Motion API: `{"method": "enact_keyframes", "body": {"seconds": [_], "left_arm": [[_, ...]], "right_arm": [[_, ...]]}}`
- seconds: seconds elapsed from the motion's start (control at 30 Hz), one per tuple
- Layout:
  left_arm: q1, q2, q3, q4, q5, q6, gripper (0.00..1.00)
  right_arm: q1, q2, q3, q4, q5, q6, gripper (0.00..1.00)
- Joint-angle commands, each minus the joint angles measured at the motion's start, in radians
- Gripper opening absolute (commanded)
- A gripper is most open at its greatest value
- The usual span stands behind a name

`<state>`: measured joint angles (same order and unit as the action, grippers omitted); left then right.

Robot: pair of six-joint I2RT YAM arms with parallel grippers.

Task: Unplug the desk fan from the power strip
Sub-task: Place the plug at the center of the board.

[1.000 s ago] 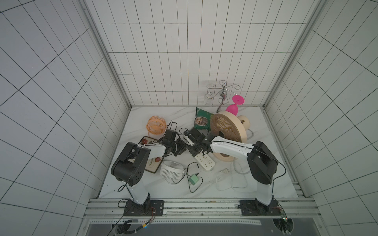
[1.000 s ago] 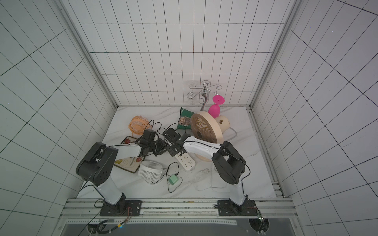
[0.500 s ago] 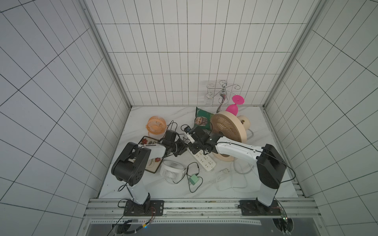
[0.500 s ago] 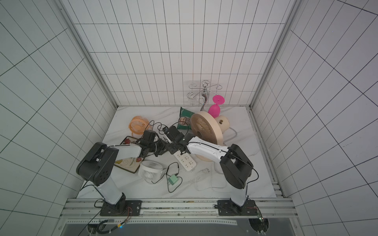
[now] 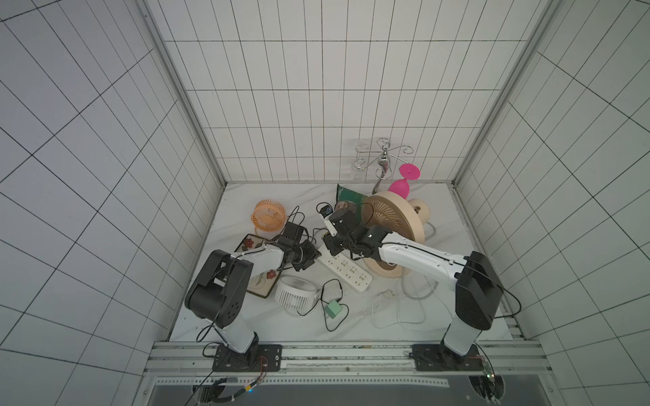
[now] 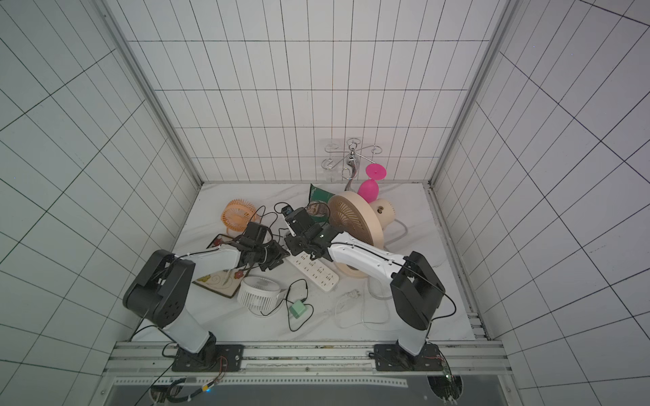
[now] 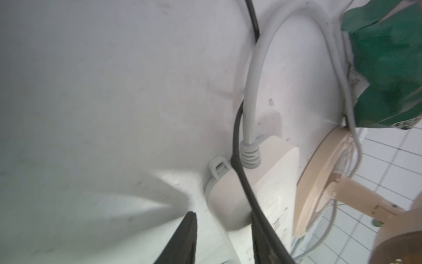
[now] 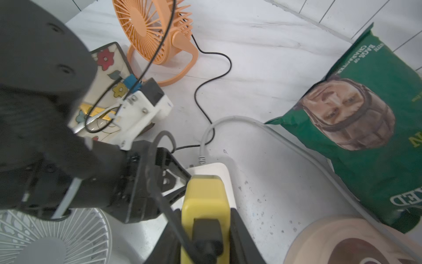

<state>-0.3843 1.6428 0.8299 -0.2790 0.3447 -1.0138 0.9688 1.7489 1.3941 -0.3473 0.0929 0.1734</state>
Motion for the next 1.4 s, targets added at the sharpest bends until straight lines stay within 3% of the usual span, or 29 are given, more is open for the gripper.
{"method": "enact_keyframes", "body": {"seconds": [0.0,0.17,0.37,0.6,0.73,1.1,1.37], "left_arm": [[0.005,-0.073,0.063,-0.263,-0.092,0.121,0.47],[0.03,-0.187,0.104,-0.343,-0.084,0.177,0.54],[0.101,-0.341,0.131,-0.44,-0.117,0.16,0.54],[0.307,-0.511,0.151,-0.566,-0.199,0.102,0.54],[0.372,-0.576,0.159,-0.588,-0.242,0.111,0.54],[0.388,-0.588,0.172,-0.613,-0.237,0.108,0.55],[0.39,-0.58,0.17,-0.606,-0.236,0.101,0.55]], "right_arm": [[-0.027,-0.025,0.053,-0.049,0.024,0.039,0.17],[-0.036,0.01,0.106,-0.071,0.004,0.049,0.17],[-0.036,0.091,0.187,-0.084,-0.092,0.059,0.17],[-0.023,0.274,0.365,-0.123,-0.235,0.078,0.19],[-0.028,0.375,0.456,-0.107,-0.291,0.114,0.19],[-0.083,0.639,0.705,-0.101,-0.462,0.214,0.28],[-0.118,0.753,0.826,-0.113,-0.511,0.242,0.32]]}}
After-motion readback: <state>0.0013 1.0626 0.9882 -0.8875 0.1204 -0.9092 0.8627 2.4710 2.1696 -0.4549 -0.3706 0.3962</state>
